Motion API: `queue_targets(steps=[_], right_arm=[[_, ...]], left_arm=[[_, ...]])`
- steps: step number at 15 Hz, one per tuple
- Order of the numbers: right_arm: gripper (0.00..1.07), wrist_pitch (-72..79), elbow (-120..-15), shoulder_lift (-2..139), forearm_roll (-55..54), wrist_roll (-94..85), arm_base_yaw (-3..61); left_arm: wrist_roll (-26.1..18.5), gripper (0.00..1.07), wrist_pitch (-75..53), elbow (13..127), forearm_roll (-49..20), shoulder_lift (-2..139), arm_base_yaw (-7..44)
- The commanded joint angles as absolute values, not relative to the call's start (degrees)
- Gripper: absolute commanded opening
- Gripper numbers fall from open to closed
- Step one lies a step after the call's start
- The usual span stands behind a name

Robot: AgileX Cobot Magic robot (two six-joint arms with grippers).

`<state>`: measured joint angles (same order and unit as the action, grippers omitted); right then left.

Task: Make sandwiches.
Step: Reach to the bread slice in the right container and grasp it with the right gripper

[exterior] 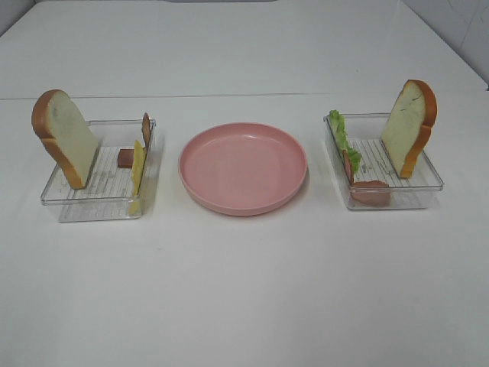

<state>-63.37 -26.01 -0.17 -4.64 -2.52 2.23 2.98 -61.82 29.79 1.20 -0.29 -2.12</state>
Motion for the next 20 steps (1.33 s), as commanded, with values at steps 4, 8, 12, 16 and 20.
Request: queue_targets(steps=[4,8,12,16,20], right_arm=[[0.99,-61.9,-29.5,16.5,-2.3,1.1,2.0],[0.99,-59.4,-48.8,58.0,-2.8,1.1,2.0],[0.99,-60.7,-70.0,81.2,-2.8,1.1,1.9],[0.99,-69.9,-96.1,102.7,-2.8,0.6,1.9],[0.99,-76.1,-113.4,117.5,-2.9,0.5,0.6]], left_arm=[[3.1,1.02,-61.6,29.6,1.4,-1.1,-1.9],[3.1,1.02,-61.6,29.6,1.4,-1.1,-1.9],[3.1,1.02,-61.6,29.6,1.4,-1.1,-1.9],[3.1,1.02,-61.6,29.6,1.4,-1.1,-1.9],[3.1,1.02,-61.6,29.6,1.4,-1.1,-1.9]])
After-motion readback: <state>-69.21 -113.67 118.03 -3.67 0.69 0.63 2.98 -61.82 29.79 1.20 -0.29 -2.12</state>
